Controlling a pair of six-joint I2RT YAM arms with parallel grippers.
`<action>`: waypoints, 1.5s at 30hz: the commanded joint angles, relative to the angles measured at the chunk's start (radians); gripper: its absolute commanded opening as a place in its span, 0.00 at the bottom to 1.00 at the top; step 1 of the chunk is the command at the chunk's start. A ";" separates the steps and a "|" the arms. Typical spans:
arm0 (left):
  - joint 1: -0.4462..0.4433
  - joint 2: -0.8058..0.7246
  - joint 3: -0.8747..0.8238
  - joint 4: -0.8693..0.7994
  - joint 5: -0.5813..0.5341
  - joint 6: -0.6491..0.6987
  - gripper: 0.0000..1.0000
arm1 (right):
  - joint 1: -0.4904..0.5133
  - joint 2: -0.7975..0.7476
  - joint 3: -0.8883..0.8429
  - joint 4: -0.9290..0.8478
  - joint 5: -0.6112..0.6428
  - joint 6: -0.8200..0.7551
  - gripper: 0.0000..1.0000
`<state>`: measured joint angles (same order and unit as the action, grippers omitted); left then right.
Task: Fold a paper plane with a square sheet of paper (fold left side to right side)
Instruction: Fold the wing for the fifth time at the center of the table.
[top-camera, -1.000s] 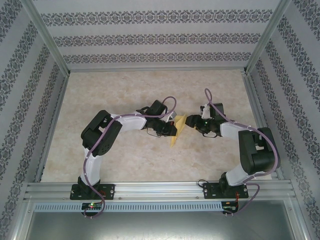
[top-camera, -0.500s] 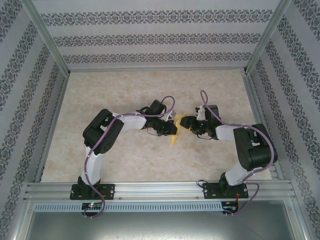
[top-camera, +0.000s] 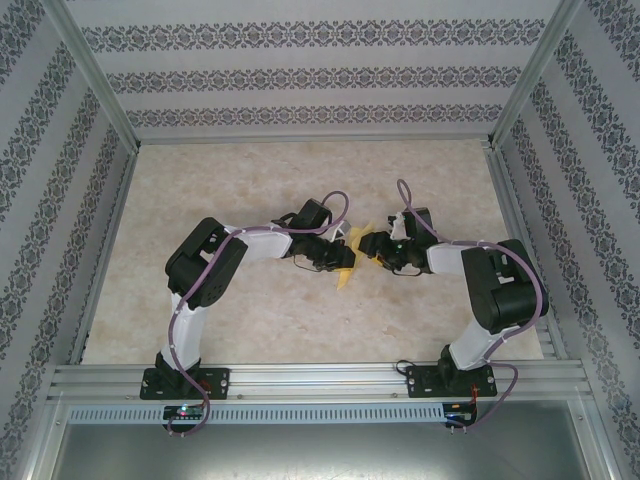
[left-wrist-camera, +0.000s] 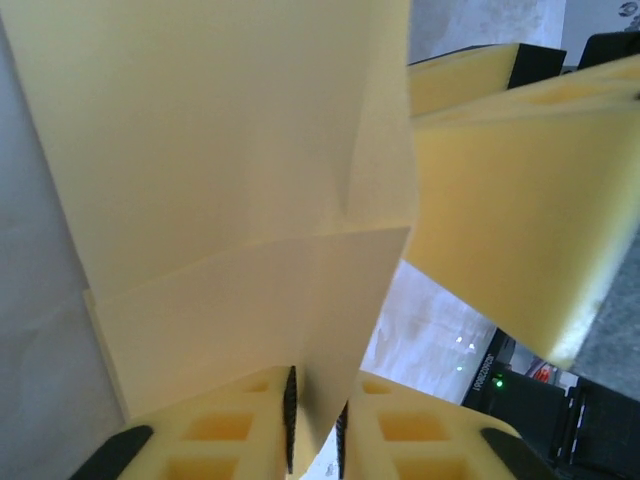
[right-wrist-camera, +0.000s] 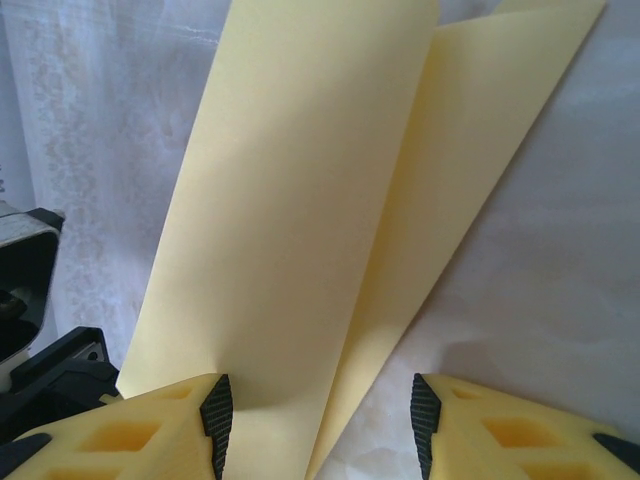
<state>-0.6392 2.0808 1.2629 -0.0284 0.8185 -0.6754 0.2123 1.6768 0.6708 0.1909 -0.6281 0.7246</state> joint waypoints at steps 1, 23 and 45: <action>0.018 -0.004 -0.002 0.010 0.000 0.010 0.25 | 0.015 0.044 0.016 -0.053 0.074 -0.019 0.52; 0.062 -0.073 -0.025 -0.011 -0.020 0.046 0.41 | 0.015 0.052 0.031 -0.056 0.070 -0.024 0.52; 0.075 -0.007 0.083 -0.039 0.013 0.078 0.42 | 0.018 0.052 0.046 -0.080 0.069 -0.037 0.53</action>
<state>-0.5793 2.0476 1.3148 -0.0628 0.8120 -0.6273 0.2146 1.6890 0.7086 0.1261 -0.6182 0.7269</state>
